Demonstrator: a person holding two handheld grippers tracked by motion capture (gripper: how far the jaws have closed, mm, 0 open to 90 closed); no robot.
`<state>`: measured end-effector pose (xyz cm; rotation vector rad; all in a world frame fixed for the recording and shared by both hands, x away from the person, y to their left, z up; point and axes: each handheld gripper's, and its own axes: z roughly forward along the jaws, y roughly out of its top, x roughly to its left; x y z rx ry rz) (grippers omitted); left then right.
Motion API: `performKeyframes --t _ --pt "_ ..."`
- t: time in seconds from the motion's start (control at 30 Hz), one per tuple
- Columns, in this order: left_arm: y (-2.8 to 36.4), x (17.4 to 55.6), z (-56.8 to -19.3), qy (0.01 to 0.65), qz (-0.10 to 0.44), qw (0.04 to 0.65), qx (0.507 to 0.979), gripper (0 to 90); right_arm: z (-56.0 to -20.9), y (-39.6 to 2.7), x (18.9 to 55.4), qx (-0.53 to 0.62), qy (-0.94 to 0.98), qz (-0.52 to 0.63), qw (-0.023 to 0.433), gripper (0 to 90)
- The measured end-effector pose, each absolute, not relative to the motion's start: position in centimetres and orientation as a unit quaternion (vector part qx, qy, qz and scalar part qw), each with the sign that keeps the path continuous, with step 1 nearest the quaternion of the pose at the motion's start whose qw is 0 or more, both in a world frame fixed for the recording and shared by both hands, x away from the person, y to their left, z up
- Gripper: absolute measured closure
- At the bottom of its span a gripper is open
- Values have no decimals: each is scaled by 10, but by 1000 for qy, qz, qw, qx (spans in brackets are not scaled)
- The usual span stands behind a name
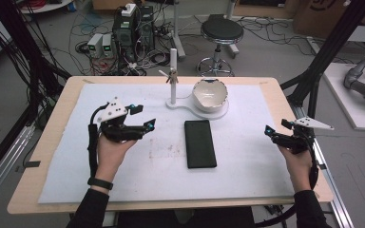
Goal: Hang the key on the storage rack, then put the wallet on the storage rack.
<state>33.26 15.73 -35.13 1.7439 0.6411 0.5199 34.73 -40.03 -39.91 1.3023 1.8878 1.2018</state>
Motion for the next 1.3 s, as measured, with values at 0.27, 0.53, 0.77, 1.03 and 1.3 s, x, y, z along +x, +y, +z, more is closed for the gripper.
performKeyframes --t 0.27,0.53,0.77,1.03,1.3 --pt "174 317 -378 283 221 579 732 273 -396 -393 345 477 706 447 272 212" --pt "182 320 -386 288 214 580 731 247 -394 -389 342 467 711 448 275 212" --pt "181 323 -392 293 212 574 734 247 -396 -390 342 463 714 447 275 212" --pt "181 324 -390 288 205 586 730 246 -390 -388 339 457 714 454 277 212" --pt "181 323 -391 287 203 585 731 245 -388 -390 334 452 713 460 275 212"
